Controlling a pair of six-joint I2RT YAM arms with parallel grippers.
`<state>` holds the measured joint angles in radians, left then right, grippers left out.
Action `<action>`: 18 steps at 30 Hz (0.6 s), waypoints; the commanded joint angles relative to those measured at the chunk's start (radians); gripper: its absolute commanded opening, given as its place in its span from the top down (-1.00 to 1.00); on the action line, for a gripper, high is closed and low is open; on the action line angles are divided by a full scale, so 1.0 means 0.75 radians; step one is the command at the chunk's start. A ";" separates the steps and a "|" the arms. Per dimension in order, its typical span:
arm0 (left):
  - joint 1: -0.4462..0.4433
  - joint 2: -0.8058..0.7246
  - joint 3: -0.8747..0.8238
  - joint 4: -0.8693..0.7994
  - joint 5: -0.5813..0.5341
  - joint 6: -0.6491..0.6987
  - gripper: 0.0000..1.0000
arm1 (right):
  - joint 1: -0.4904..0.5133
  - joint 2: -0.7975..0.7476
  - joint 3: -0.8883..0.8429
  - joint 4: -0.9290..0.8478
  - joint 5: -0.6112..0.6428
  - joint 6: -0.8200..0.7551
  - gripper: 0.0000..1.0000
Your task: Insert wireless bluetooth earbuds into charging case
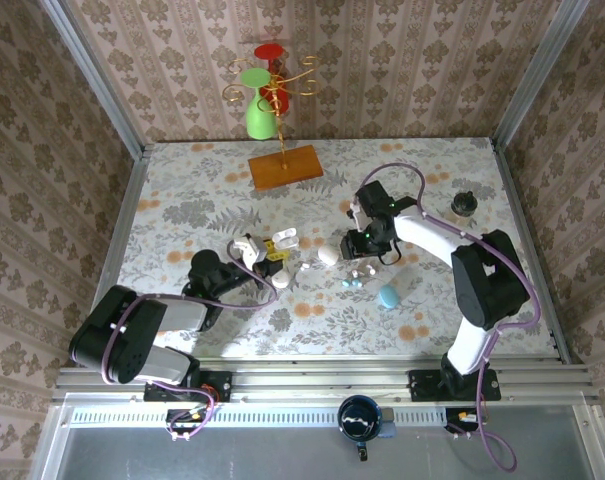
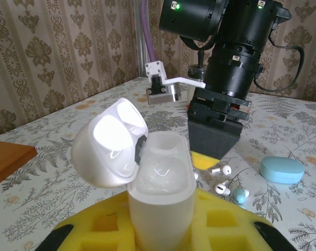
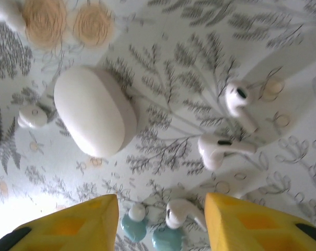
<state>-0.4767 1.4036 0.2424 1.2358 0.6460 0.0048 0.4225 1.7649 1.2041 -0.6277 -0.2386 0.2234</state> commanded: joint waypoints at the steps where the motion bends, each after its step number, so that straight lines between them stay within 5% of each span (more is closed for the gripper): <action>1: -0.004 0.002 -0.010 0.063 0.006 0.014 1.00 | 0.025 0.038 0.040 -0.172 -0.019 -0.078 0.06; 18: -0.003 0.004 -0.010 0.062 0.006 0.024 1.00 | 0.036 0.216 0.130 -0.234 -0.023 -0.128 -0.06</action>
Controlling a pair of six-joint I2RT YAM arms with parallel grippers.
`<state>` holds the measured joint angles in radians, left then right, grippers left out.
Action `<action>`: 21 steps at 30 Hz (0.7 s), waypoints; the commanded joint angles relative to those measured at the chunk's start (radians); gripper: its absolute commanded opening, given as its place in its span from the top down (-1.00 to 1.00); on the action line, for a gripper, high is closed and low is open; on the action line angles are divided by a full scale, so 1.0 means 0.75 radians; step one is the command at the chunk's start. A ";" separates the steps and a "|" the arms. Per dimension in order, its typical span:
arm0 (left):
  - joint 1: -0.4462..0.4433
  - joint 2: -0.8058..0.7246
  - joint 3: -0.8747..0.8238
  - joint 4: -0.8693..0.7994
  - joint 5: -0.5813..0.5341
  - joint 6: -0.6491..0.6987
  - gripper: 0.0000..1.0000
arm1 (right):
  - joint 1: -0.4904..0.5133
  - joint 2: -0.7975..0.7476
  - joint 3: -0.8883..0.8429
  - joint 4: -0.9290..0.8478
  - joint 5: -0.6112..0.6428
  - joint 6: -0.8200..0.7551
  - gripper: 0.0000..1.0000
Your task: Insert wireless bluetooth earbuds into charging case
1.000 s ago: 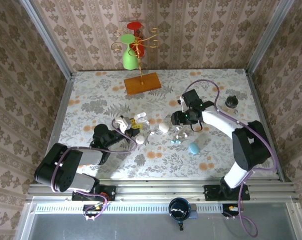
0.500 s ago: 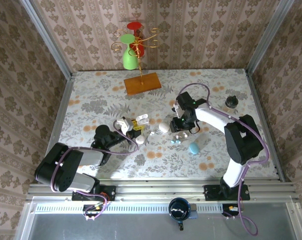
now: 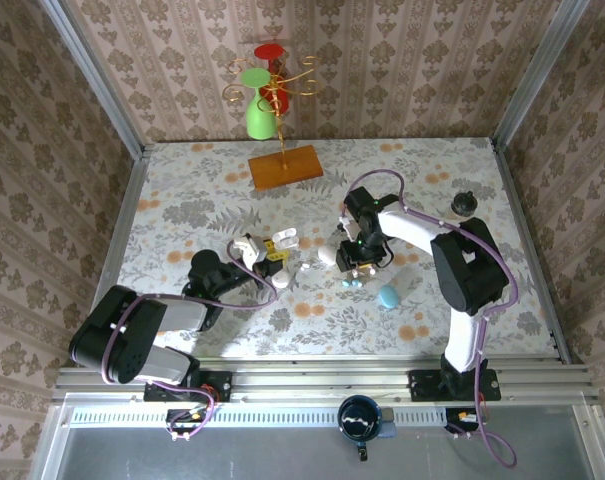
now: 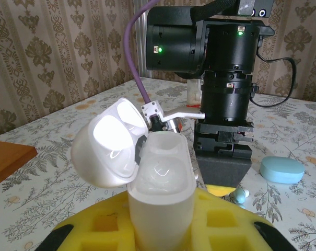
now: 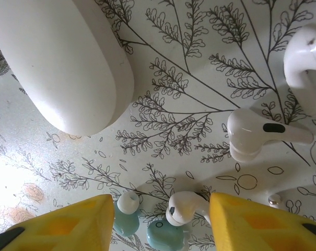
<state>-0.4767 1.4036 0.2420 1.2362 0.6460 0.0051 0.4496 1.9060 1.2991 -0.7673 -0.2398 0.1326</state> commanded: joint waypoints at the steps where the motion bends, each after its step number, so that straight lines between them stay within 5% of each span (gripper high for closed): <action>1: -0.003 0.004 -0.010 0.062 0.006 0.024 1.00 | 0.000 0.022 -0.009 -0.044 -0.026 -0.003 -0.07; 18: -0.002 0.020 -0.002 0.061 0.027 0.022 1.00 | 0.013 -0.111 -0.167 0.062 -0.176 0.131 0.13; 21: -0.003 0.019 0.002 0.061 0.040 0.020 1.00 | 0.009 -0.126 -0.167 0.063 -0.101 0.146 0.15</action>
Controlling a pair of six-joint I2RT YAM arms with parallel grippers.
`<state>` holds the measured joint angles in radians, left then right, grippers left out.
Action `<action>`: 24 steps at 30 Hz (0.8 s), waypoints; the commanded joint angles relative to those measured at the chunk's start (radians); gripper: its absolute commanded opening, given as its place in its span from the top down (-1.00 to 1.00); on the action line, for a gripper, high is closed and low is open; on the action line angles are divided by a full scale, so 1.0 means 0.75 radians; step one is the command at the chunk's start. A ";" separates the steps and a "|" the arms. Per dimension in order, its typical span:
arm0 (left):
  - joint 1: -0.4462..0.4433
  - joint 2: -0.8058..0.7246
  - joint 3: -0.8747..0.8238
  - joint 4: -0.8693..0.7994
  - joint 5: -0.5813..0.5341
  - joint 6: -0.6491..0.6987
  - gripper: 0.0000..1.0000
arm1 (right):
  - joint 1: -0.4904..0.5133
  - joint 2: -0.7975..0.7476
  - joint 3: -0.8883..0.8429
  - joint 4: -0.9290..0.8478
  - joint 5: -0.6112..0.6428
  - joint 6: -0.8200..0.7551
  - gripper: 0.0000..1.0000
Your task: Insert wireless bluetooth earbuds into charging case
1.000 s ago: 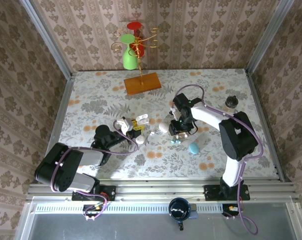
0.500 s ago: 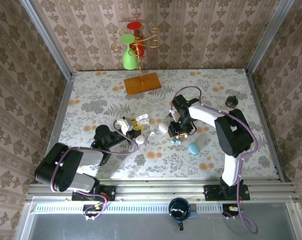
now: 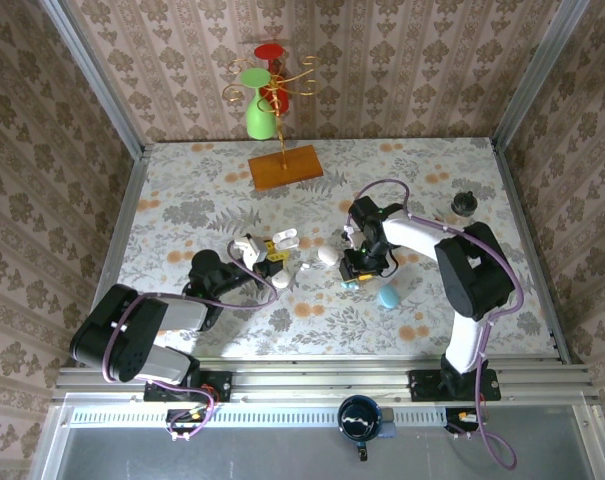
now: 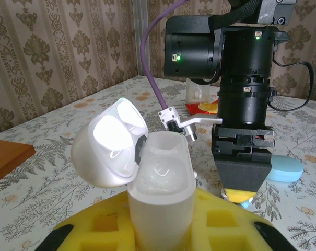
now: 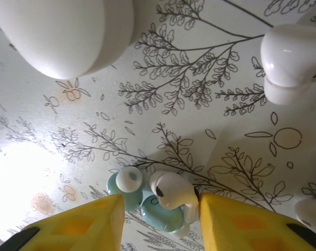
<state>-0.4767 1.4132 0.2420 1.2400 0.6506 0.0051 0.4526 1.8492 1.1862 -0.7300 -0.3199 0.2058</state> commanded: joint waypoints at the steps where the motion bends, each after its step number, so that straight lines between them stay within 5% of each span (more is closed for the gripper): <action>1: -0.003 0.005 0.002 0.055 0.035 0.019 1.00 | -0.004 -0.054 -0.017 0.017 0.018 0.052 0.18; 18: -0.003 0.006 0.002 0.055 0.051 0.018 1.00 | -0.064 0.107 0.165 -0.153 -0.076 -0.201 0.15; 24: -0.003 0.009 0.006 0.053 0.061 0.017 1.00 | -0.070 0.150 0.167 -0.147 -0.124 -0.225 0.30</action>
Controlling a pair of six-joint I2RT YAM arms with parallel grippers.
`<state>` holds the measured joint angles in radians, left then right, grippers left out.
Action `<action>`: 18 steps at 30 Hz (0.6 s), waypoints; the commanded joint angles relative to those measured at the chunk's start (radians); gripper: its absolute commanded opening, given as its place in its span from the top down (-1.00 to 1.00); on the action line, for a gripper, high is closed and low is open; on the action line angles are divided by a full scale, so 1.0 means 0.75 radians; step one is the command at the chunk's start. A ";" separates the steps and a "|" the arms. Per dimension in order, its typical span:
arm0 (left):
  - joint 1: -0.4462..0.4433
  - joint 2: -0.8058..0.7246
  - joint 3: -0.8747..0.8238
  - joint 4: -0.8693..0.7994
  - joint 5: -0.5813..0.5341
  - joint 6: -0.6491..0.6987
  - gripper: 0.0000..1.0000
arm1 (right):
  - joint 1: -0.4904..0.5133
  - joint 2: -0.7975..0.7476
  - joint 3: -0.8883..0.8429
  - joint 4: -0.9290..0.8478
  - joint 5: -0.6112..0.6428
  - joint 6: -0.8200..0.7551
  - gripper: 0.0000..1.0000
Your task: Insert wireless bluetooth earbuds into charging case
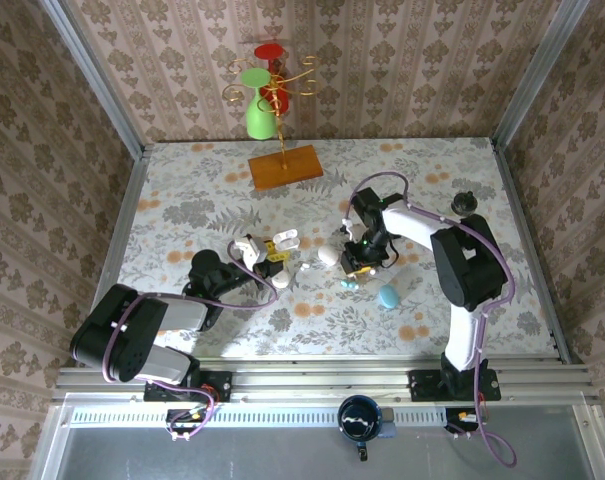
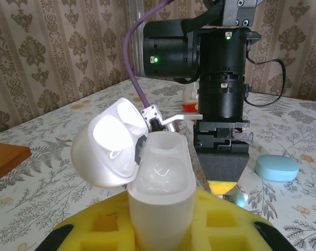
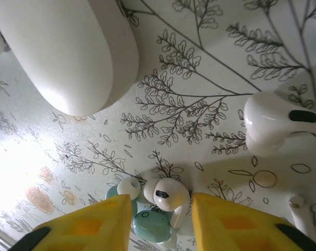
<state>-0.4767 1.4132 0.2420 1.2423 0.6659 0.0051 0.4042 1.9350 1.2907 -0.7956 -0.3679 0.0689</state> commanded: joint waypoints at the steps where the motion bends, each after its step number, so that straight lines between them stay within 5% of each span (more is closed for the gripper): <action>1: -0.003 0.011 0.007 0.051 0.045 0.016 1.00 | -0.006 0.044 0.028 -0.060 -0.065 -0.041 0.30; 18: -0.004 0.032 0.017 0.052 0.059 0.012 1.00 | -0.034 -0.061 -0.085 0.103 -0.140 -0.056 0.61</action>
<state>-0.4767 1.4181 0.2424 1.2434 0.6849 0.0051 0.3805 1.9491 1.2617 -0.7547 -0.4324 0.0532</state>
